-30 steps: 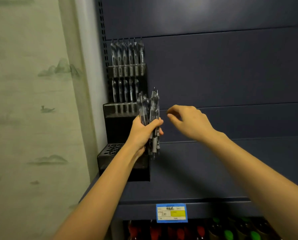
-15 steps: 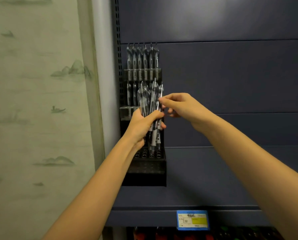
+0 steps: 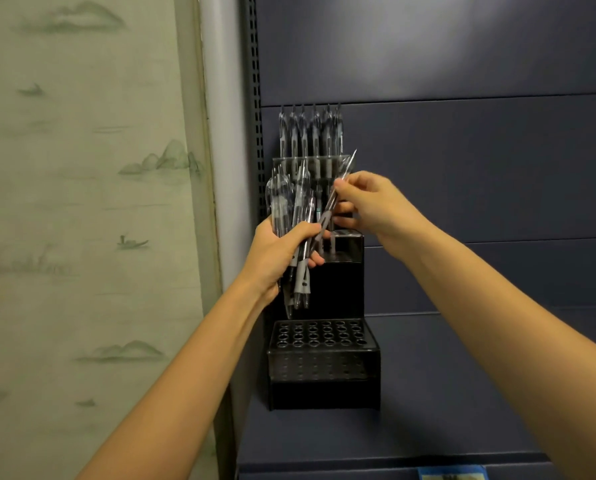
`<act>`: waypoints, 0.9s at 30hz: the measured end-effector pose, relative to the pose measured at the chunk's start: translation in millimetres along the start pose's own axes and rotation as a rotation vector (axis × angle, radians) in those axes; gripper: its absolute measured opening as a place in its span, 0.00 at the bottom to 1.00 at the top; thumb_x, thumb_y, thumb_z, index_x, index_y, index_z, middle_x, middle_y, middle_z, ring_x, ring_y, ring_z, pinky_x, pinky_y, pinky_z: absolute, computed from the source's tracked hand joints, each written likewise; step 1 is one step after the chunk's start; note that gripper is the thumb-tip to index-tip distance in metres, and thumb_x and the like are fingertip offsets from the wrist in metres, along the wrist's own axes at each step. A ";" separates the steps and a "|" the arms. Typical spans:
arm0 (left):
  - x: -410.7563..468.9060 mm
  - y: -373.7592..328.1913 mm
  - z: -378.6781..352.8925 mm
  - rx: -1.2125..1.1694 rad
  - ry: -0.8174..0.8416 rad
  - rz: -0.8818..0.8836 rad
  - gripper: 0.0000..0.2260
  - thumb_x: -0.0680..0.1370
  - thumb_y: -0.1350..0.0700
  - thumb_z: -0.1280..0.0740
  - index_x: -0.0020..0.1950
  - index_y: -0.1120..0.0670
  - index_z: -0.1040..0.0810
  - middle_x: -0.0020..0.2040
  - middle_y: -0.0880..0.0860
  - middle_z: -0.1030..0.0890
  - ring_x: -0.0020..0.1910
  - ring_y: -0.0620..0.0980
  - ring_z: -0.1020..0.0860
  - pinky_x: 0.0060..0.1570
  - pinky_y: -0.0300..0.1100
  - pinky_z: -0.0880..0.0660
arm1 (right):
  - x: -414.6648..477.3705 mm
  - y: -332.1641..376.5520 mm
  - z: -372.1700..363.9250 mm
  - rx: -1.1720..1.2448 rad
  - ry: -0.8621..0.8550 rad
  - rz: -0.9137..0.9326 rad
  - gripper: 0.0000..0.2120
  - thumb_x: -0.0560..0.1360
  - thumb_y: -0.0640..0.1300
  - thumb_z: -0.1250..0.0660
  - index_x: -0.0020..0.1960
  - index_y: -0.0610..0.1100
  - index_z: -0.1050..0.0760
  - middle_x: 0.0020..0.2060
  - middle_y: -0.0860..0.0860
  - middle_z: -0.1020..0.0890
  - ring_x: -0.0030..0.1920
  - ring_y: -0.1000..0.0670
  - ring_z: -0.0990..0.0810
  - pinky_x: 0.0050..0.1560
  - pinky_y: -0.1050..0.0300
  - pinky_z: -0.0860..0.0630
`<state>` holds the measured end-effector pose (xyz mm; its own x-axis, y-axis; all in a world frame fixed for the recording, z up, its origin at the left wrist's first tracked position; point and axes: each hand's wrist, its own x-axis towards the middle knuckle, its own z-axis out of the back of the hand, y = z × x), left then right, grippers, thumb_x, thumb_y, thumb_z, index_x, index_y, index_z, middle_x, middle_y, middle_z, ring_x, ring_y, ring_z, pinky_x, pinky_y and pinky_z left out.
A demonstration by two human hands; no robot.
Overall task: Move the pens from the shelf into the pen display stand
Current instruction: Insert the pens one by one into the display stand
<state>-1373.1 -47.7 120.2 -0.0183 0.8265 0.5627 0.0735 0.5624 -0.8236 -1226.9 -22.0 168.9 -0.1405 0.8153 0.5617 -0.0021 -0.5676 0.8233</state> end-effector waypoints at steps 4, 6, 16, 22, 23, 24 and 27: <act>12.8 -2.8 8.2 0.041 -0.060 -0.043 0.05 0.73 0.62 0.31 0.45 0.63 0.24 0.30 0.52 0.21 0.23 0.46 0.25 0.26 0.36 0.27 | 25.8 15.6 21.3 0.010 -0.128 0.111 0.05 0.80 0.41 0.39 0.45 0.45 0.31 0.45 0.45 0.25 0.42 0.49 0.24 0.40 0.60 0.19; 23.2 -7.9 13.2 0.052 -0.082 -0.069 0.05 0.75 0.62 0.33 0.40 0.61 0.26 0.28 0.51 0.23 0.22 0.46 0.26 0.26 0.36 0.27 | 40.4 22.0 30.6 -0.053 -0.165 0.154 0.04 0.79 0.40 0.38 0.46 0.46 0.31 0.46 0.45 0.25 0.42 0.48 0.23 0.45 0.54 0.18; 60.9 -28.8 30.6 0.006 -0.131 -0.107 0.06 0.75 0.64 0.32 0.42 0.60 0.29 0.28 0.50 0.24 0.22 0.46 0.26 0.23 0.34 0.28 | 79.8 26.2 33.3 -0.470 -0.214 0.244 0.12 0.79 0.43 0.37 0.62 0.42 0.31 0.45 0.51 0.24 0.40 0.52 0.21 0.49 0.54 0.19; 69.8 -23.1 36.7 0.030 -0.122 -0.096 0.07 0.75 0.64 0.32 0.40 0.59 0.29 0.28 0.50 0.24 0.23 0.46 0.25 0.24 0.35 0.28 | 89.0 3.0 27.5 -0.616 -0.174 0.246 0.16 0.79 0.44 0.37 0.65 0.42 0.32 0.48 0.52 0.23 0.48 0.45 0.19 0.56 0.44 0.22; 70.8 -21.7 37.1 0.031 -0.121 -0.093 0.07 0.75 0.64 0.32 0.40 0.59 0.29 0.27 0.50 0.24 0.23 0.45 0.25 0.23 0.34 0.28 | 89.7 -0.5 26.7 -0.638 -0.166 0.248 0.16 0.79 0.44 0.37 0.65 0.42 0.32 0.48 0.52 0.24 0.50 0.45 0.20 0.56 0.44 0.23; 71.8 -20.1 37.6 0.030 -0.122 -0.090 0.06 0.75 0.64 0.32 0.42 0.60 0.29 0.28 0.50 0.24 0.22 0.46 0.25 0.23 0.34 0.28 | 90.1 -3.8 26.0 -0.655 -0.161 0.246 0.16 0.79 0.44 0.37 0.65 0.41 0.32 0.48 0.51 0.24 0.50 0.45 0.20 0.56 0.44 0.23; 74.7 -15.0 37.4 0.028 -0.125 -0.077 0.07 0.75 0.63 0.32 0.48 0.61 0.29 0.30 0.54 0.25 0.22 0.46 0.26 0.23 0.34 0.29 | 90.3 -14.8 24.6 -0.685 -0.149 0.227 0.15 0.79 0.43 0.37 0.64 0.41 0.31 0.47 0.51 0.25 0.51 0.44 0.21 0.57 0.43 0.23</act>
<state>-1412.9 6.5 172.0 -0.1467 0.7767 0.6125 0.0388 0.6232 -0.7811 -1215.2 62.8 209.5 -0.0754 0.6484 0.7576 -0.6142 -0.6287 0.4770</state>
